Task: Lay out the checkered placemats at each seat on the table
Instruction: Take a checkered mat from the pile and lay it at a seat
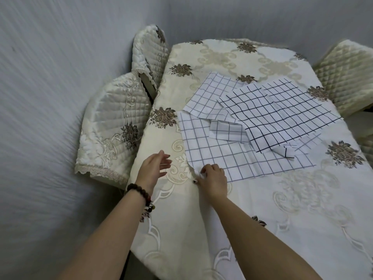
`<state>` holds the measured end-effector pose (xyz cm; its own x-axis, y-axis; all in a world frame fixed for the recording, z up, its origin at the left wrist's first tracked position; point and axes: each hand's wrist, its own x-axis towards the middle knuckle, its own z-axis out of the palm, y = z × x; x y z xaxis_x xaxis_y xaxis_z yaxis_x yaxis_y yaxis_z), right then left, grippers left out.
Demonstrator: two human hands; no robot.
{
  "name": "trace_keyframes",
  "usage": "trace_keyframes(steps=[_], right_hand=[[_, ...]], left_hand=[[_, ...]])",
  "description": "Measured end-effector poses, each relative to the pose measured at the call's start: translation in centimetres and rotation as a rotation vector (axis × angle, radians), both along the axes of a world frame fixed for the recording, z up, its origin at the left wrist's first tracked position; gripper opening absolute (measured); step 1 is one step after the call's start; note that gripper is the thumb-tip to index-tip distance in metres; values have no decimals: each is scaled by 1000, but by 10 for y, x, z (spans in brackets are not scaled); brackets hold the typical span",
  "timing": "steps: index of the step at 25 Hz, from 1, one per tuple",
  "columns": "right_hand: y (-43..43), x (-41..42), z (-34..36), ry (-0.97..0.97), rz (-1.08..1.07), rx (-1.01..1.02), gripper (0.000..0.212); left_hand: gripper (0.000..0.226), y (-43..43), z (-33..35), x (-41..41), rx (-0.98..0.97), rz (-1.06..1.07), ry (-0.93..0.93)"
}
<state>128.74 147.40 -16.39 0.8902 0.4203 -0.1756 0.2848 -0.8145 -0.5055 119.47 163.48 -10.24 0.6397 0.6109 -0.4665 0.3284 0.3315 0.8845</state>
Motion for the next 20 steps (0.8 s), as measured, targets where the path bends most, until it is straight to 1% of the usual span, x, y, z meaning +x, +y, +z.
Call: trace_keyframes(steps=[2,4,5,6,8,9,10,11,13,15,17,19,20], right_hand=[[-2,4,3,-36,-14,19,12],[-7,8,9,-16,-49,80,14],[-9,10,14,14,-71,139,16],[-11,12,20,35,-87,209,16],[-16,16,35,31,-50,321,15],[-18,17,44,27,-12,356,13],[-22,18,55,28,19,385,13],[-26,20,67,31,45,415,12],[-36,23,90,21,71,463,12],[-50,27,110,-3,64,487,11],[-63,29,127,18,78,519,20],[-75,29,139,74,91,551,35],[-80,29,144,75,80,560,39]], left_hand=[[29,-4,2,1,26,-22,6],[19,-10,5,4,124,-82,3],[17,-12,6,5,238,-151,4],[24,-15,6,8,407,-249,10],[48,-26,8,15,736,-454,-27],[56,-32,9,22,842,-536,-57],[60,-39,12,30,910,-602,-77],[59,-44,13,39,956,-649,-82],[45,-52,19,53,1019,-680,-72],[23,-57,26,63,1036,-621,-93],[15,-65,34,67,949,-532,-145],[10,-75,44,72,892,-517,-168],[10,-79,49,74,886,-527,-182]])
